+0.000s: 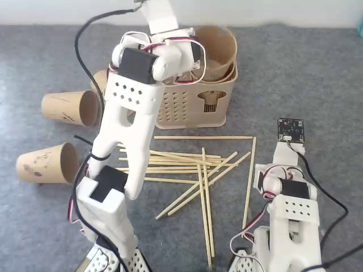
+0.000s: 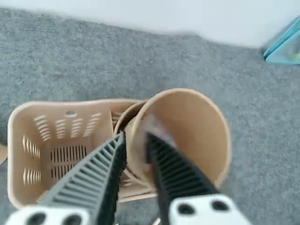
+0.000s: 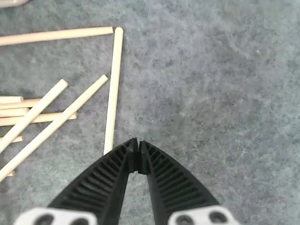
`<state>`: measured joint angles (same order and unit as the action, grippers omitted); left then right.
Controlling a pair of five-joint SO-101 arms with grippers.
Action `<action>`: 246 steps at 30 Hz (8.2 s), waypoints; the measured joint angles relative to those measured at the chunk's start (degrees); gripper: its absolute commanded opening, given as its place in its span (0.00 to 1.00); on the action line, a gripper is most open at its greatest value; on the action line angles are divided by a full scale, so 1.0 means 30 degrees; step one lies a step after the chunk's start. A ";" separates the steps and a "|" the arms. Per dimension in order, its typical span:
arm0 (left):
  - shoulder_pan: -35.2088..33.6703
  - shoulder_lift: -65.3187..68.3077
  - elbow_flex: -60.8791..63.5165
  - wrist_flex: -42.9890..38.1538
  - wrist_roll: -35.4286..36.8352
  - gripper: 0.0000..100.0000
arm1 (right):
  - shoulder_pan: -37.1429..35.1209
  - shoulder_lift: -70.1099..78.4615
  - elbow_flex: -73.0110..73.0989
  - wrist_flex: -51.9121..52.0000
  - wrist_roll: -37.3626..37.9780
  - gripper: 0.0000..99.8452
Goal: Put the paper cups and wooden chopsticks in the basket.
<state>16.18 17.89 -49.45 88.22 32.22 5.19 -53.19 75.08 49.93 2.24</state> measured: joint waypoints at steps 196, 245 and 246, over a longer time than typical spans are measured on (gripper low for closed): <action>-1.0989 -1.1429 1.2308 0.0176 -0.4864 0.21 | 0.0059 0.0000 0.0000 0.0059 0.0703 0.01; -1.5121 -0.5685 2.8952 -2.1128 -1.0872 0.01 | 0.0000 0.0000 0.0000 0.0059 0.0703 0.01; -1.5121 -0.5685 2.8952 -2.1128 -1.0842 0.01 | 0.0000 0.0000 0.0000 0.0059 0.0703 0.01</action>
<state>-29.19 0.84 37.41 24.84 -0.31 5.19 -53.19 75.08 50.11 4.35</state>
